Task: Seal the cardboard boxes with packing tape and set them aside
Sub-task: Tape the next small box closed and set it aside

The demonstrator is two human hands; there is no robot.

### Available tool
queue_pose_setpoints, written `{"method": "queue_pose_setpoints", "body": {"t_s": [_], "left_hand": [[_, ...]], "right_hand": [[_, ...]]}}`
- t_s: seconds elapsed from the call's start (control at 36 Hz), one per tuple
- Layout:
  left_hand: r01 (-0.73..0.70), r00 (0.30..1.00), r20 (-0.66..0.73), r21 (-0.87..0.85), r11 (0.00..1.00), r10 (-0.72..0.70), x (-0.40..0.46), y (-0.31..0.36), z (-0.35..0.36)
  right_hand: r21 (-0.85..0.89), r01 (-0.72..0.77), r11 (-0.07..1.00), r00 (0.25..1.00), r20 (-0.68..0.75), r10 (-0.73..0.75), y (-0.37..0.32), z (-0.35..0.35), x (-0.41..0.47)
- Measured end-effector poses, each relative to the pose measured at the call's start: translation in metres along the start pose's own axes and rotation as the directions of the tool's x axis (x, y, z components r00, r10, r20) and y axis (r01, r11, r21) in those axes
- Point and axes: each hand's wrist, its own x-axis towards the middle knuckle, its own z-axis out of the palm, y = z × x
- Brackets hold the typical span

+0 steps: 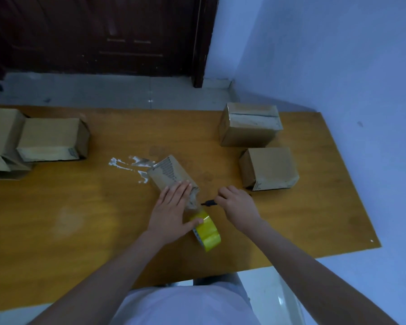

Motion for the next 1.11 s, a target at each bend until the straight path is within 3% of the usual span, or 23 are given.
{"method": "queue_pose_setpoints", "body": {"t_s": [0.08,0.25,0.33,0.39,0.42,0.47,0.5,0.72,0.92,1.11], "left_hand": [[0.008,1.0,-0.011,-0.003,1.0,-0.008,-0.001,0.0,0.001],[0.008,1.0,-0.016,0.008,1.0,-0.008,-0.001,0.0,0.001],[0.002,1.0,-0.009,0.009,1.0,-0.001,0.0,0.0,0.001],[0.002,1.0,-0.006,0.011,1.0,-0.002,0.0,0.001,0.001],[0.004,1.0,-0.003,0.007,1.0,-0.004,0.0,0.001,0.001],[0.004,1.0,-0.005,0.003,1.0,-0.004,0.001,0.002,0.001],[0.002,1.0,-0.009,0.008,1.0,-0.001,0.001,0.002,0.001],[0.059,0.983,-0.162,-0.162,0.985,-0.086,0.008,0.008,0.0],[0.022,0.956,-0.291,-0.071,0.997,-0.042,0.013,0.005,0.005],[-0.009,0.918,-0.396,0.045,0.999,0.026,0.015,0.004,0.014]], "right_hand": [[0.007,-0.175,0.984,0.981,0.087,0.174,0.004,0.018,0.002],[0.079,-0.518,0.852,0.825,0.311,0.473,-0.005,0.043,0.002],[0.268,-0.61,0.746,0.793,0.205,0.574,-0.019,0.047,0.002],[0.582,-0.577,0.573,0.789,0.213,0.577,-0.032,0.04,0.002],[0.728,-0.555,0.402,0.783,0.295,0.548,-0.038,0.036,0.001],[0.816,-0.566,0.118,0.776,0.48,0.408,-0.046,0.026,-0.001],[0.81,-0.58,0.085,0.779,0.522,0.348,-0.048,0.025,-0.003],[0.822,-0.569,0.018,0.794,0.544,0.271,-0.043,0.02,-0.011],[0.836,-0.548,-0.028,0.802,0.535,0.264,-0.042,0.013,-0.015],[0.852,-0.52,-0.057,0.752,0.488,0.442,-0.049,0.017,-0.024]]}}
